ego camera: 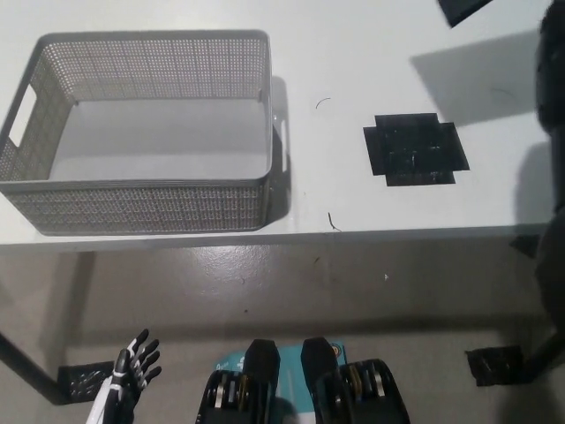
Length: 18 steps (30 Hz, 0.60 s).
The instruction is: A notebook is kept standing on the table on the right hand side and a container is kept on the left hand side and the robot uses its right hand to grab the notebook and places it in the container
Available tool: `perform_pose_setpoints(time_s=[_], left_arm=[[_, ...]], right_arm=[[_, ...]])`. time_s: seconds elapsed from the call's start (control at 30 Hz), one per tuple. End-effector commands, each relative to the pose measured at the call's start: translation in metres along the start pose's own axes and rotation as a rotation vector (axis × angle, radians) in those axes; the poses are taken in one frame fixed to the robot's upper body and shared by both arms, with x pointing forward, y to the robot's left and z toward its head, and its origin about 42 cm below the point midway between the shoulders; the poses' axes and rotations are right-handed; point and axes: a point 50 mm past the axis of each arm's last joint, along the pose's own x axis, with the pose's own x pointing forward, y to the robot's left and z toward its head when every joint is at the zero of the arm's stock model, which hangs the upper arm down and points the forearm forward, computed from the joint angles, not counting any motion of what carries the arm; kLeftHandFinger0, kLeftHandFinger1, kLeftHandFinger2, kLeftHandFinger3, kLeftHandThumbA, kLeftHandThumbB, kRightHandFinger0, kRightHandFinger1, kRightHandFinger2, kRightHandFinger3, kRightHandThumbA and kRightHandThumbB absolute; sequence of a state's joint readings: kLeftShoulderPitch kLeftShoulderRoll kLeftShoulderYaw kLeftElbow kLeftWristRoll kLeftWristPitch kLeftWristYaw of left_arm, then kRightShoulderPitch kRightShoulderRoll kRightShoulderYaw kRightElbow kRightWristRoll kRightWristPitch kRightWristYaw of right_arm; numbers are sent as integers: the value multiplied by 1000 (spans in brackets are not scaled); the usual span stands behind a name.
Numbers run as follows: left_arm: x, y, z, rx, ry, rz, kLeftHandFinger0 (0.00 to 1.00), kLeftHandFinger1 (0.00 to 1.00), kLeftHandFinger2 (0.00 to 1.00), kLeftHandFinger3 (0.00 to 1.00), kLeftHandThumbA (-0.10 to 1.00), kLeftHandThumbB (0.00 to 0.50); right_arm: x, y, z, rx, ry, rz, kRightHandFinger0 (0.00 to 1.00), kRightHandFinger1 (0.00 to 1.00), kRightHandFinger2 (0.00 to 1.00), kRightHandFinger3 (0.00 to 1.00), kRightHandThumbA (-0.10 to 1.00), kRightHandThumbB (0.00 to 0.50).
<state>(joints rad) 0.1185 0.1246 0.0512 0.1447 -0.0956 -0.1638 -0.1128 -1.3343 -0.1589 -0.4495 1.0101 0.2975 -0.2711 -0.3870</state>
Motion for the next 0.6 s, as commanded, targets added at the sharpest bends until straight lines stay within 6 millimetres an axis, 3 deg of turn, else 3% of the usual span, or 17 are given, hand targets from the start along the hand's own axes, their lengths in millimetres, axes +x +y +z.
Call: perform_pose_setpoints(time_s=[0.0, 0.13, 0.17, 0.27, 0.37, 0.43, 0.57], left_arm=[[-5, -3, 0, 7, -32, -21, 1000, 1000, 1000, 1000, 1000, 276], [-5, -2, 1, 20, -30, -29, 1000, 1000, 1000, 1000, 1000, 266], [-5, -2, 1, 16, -30, -29, 1000, 1000, 1000, 1000, 1000, 265], [-5, 0, 1, 18, -21, -32, 1000, 1000, 1000, 1000, 1000, 255], [-4, 1, 3, 35, -30, -37, 1000, 1000, 1000, 1000, 1000, 186], [-3, -1, 2, 32, -28, -38, 1000, 1000, 1000, 1000, 1000, 192], [-4, -3, 3, 34, -29, -51, 1000, 1000, 1000, 1000, 1000, 199]], right_arm=[[-14, 67, 10, 75, -17, 89, 0, 158, 639, 764, -100, 99], [-34, 87, -14, 98, 38, 104, 0, 260, 691, 808, -100, 50], [-40, 92, -20, 107, 56, 111, 0, 294, 690, 775, -100, 59], [-54, 108, -28, 105, 88, 128, 0, 266, 707, 775, -100, 68], [-68, 130, -30, 122, 86, 163, 0, 207, 647, 752, -100, 76], [-79, 143, -32, 116, 79, 190, 0, 188, 635, 751, -100, 74], [-92, 150, -42, 73, 85, 208, 0, 204, 662, 757, -100, 79]])
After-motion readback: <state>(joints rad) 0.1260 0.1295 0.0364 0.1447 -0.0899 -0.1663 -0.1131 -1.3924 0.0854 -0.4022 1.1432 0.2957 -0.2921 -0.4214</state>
